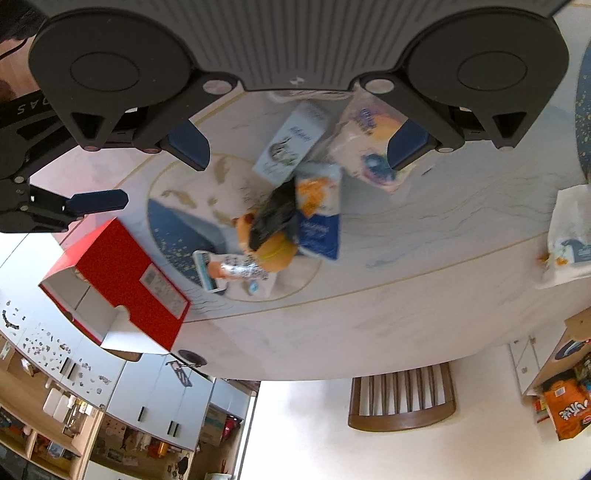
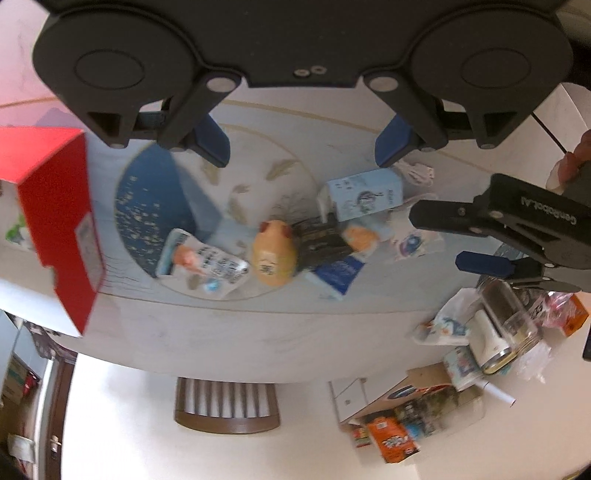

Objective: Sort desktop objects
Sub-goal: 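Move both open tools back toward the remaining snacks on the mat, then grasp the blueberry bread bag with the left tool while the right tool grasps the light-blue carton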

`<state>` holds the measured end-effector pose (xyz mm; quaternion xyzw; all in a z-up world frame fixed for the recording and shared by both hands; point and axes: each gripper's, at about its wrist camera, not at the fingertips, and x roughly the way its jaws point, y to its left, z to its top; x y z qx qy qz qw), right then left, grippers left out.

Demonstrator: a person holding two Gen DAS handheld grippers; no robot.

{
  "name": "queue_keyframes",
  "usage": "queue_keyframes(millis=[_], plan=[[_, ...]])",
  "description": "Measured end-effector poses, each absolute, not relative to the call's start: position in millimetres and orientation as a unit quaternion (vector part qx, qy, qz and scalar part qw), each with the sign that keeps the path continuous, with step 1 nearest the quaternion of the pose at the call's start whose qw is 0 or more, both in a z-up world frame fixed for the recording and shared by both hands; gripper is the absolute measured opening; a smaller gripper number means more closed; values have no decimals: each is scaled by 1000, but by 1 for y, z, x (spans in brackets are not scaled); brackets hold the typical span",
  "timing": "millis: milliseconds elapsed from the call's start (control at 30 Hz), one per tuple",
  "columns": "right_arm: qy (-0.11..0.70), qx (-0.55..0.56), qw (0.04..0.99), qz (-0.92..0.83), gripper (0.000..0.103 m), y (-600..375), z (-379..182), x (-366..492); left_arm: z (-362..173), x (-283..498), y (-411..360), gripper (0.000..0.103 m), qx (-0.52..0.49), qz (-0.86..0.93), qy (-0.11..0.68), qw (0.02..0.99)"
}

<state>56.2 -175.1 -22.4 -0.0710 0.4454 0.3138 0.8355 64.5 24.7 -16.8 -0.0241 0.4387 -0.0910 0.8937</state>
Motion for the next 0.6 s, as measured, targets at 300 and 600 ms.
queue_keyframes(millis=[300, 600], plan=[[450, -108, 820, 337, 85, -140, -37, 52, -36, 71, 61, 103, -24, -84, 442, 893], [456, -131, 808, 350, 85, -112, -55, 58, -59, 84, 72, 103, -4, -111, 460, 881]])
